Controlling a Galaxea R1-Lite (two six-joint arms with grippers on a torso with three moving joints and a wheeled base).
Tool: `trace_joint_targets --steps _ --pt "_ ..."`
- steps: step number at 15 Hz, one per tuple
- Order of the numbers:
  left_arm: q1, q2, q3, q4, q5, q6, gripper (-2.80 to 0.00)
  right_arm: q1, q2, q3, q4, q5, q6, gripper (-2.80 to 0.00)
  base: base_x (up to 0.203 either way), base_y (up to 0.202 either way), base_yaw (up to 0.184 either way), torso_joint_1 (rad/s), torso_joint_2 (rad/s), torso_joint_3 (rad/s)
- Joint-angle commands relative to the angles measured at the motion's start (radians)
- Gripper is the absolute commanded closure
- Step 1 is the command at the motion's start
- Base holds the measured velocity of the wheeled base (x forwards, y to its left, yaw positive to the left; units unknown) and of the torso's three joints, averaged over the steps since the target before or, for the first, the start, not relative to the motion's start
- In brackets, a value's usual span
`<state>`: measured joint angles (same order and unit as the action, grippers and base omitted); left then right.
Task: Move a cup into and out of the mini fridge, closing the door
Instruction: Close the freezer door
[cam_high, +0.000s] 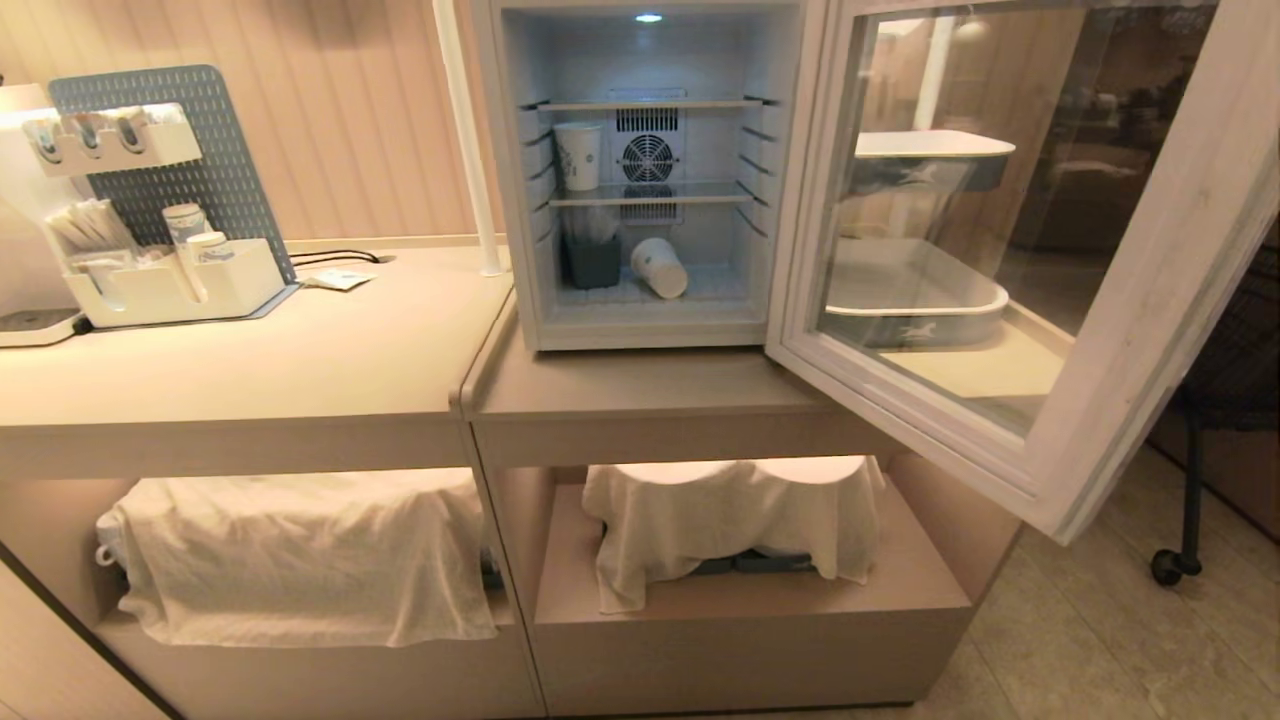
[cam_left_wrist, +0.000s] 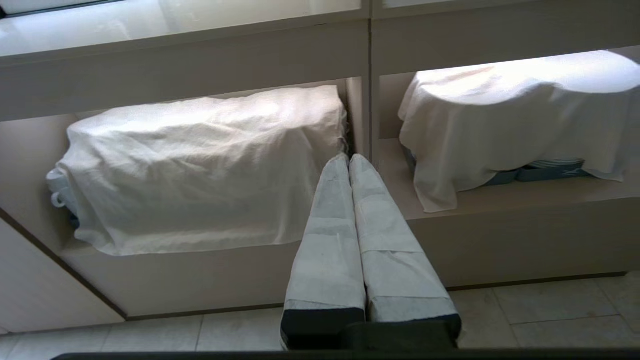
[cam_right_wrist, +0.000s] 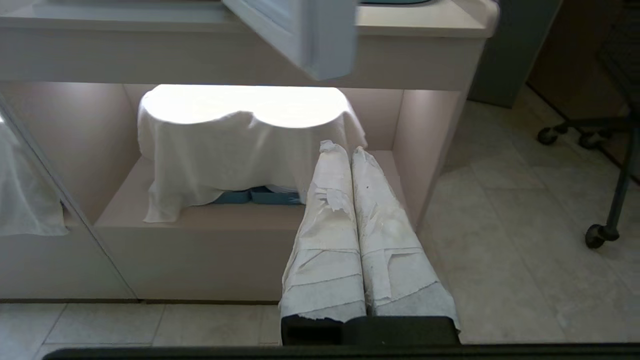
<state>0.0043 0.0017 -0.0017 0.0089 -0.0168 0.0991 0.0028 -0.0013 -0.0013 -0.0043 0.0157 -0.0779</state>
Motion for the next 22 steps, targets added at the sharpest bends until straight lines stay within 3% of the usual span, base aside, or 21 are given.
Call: trace_joint_targets --steps 1,5,11,13,16,18,22 --pt "0.000 0.000 0.000 0.000 -0.001 0.001 0.00 0.000 0.001 0.000 0.000 0.001 0.000 0.00 0.000 -0.190 0.003 0.001 0.00 0.007" --pt "0.000 -0.002 0.002 0.002 0.000 -0.002 0.00 0.000 0.001 0.000 0.000 0.000 0.003 0.00 0.000 -0.194 0.000 0.003 0.00 0.004" --pt "0.000 -0.002 0.002 -0.006 0.012 -0.078 0.00 0.000 0.001 -0.053 0.021 0.001 0.019 0.00 0.000 -0.069 -0.001 0.000 0.00 0.000" --pt "0.000 -0.002 0.002 -0.006 0.012 -0.079 0.00 0.000 0.032 -0.218 0.124 0.001 0.018 0.00 0.000 0.000 0.000 0.000 0.00 0.000" --pt "0.000 -0.002 0.002 -0.006 0.012 -0.078 0.00 -0.002 0.241 -0.627 0.376 -0.009 0.018 0.00 0.000 0.000 0.000 0.000 0.00 0.000" --pt "0.000 -0.002 0.002 -0.006 0.012 -0.079 0.00 -0.010 0.526 -0.870 0.471 -0.052 0.021 0.00 0.000 0.000 0.000 0.000 0.00 0.000" --pt "0.000 -0.002 0.002 -0.006 0.012 -0.079 0.00 -0.003 1.096 -1.308 0.540 -0.162 0.086 0.00 0.000 0.000 0.000 0.000 0.00 0.000"
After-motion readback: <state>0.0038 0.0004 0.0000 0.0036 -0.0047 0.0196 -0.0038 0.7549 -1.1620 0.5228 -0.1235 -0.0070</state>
